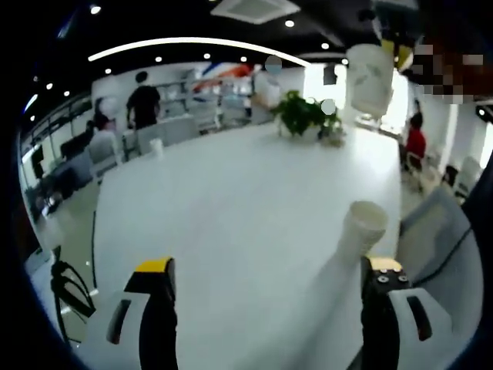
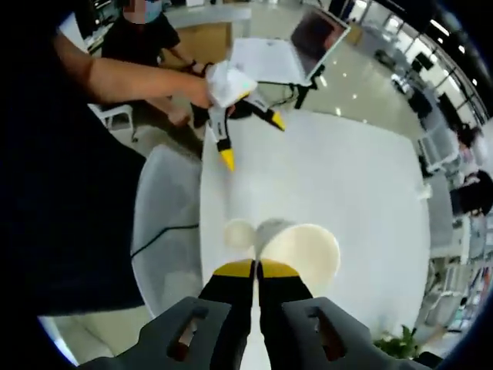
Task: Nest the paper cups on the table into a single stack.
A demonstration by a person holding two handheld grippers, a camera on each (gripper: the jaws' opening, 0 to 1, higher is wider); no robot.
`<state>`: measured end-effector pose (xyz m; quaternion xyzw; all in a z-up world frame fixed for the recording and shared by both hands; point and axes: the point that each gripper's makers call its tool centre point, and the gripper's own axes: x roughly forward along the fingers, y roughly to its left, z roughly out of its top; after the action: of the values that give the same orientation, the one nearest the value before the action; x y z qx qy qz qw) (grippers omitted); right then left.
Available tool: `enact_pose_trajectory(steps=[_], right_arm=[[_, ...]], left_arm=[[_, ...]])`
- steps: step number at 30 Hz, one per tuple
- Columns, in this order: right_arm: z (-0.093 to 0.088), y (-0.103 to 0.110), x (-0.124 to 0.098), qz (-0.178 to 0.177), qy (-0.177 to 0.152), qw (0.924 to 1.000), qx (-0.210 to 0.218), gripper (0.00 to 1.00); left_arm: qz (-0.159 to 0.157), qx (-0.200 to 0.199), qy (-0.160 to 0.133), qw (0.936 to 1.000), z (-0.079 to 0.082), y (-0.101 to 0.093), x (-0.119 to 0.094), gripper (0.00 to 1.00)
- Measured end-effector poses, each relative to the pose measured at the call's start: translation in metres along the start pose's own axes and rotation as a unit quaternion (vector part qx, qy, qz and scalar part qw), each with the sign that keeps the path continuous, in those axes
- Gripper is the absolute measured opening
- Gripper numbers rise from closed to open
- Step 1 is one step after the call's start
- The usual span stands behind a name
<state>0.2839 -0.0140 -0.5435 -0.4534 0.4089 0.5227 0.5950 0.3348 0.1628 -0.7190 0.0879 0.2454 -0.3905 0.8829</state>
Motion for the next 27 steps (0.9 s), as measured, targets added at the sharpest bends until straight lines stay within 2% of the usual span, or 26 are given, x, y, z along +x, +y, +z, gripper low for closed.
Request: enact_pose_trajectory(steps=[8,17,27], right_arm=[[0.003,0.001,0.004,-0.002,0.033,0.9992,-0.024,0.0],[0.007,0.004,0.008,0.006,0.028,0.9992,-0.028,0.0],[0.003,0.007,0.027,0.003,0.026,0.9996,-0.014,0.0]], left_arm=[[0.0,-0.006,0.01,0.9999,0.0,-0.001,-0.001,0.98],[-0.003,0.003,0.01,0.9999,0.003,-0.001,-0.001,0.98],[0.003,0.006,0.01,0.9999,0.006,0.004,-0.003,0.98]])
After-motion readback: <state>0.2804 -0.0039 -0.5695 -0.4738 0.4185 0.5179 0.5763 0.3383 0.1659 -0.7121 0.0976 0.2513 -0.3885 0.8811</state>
